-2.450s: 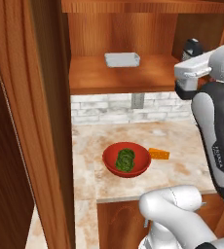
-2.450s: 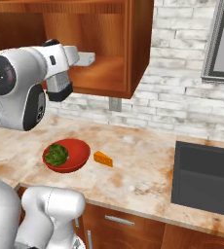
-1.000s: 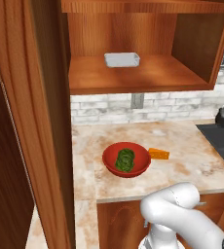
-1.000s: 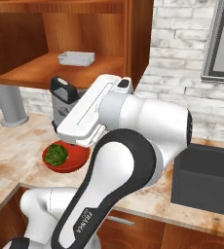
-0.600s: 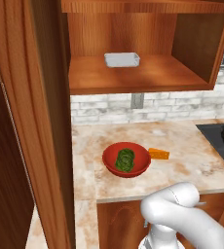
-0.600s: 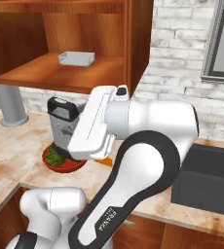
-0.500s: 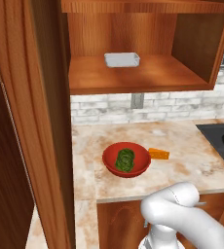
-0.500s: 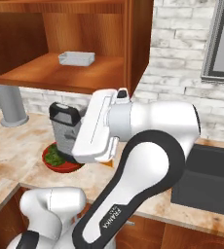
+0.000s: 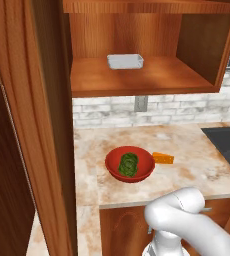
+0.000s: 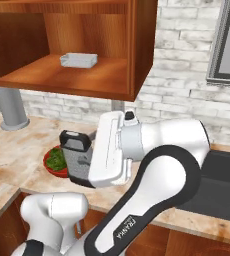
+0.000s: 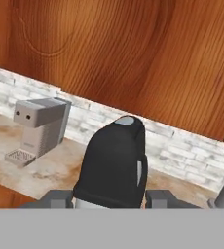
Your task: Pick the cheese from the fridge and the cheese grater from the cabinet and place them next to the salad bowl.
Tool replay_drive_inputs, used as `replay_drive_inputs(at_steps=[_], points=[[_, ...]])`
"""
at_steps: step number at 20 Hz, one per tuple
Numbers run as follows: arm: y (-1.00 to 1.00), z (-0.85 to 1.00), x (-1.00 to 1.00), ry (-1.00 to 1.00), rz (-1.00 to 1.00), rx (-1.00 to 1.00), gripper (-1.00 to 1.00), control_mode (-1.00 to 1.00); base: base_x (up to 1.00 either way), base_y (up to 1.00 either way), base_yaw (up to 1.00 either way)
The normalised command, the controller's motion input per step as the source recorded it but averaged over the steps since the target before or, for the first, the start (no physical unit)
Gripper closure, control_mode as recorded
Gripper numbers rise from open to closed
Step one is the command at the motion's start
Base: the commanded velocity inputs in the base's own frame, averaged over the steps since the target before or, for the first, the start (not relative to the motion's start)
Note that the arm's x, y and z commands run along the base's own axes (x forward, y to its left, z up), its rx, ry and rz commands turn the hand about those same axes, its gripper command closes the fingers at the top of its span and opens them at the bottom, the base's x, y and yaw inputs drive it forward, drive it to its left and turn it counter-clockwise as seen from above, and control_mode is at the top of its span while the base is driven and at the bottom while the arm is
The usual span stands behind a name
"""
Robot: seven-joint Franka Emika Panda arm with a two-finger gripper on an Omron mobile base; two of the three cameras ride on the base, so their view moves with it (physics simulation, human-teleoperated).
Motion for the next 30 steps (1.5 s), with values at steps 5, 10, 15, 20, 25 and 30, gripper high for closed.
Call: replay_drive_inputs(at_steps=[5, 10, 15, 20, 25, 30], points=[[-0.43, -0.69, 0.17, 0.01, -0.07, 0.00, 1.00, -1.00, 0.00, 0.00, 0.00], [-0.22, -0.54, 0.51, 0.00, -0.19, 0.00, 1.00, -1.00, 0.00, 0.00, 0.00], [-0.10, -0.45, 0.53, 0.00, -0.14, 0.00, 1.00, -1.00, 0.00, 0.00, 0.00], [-0.03, -0.48, 0.42, 0.00, -0.03, 0.00, 1.00, -1.00, 0.00, 0.00, 0.00], [0.00, -0.32, 0.39, -0.01, 0.00, 0.00, 1.00, -1.00, 0.00, 0.00, 0.00], [0.06, -0.19, 0.28, -0.01, 0.00, 0.00, 1.00, -1.00, 0.00, 0.00, 0.00]])
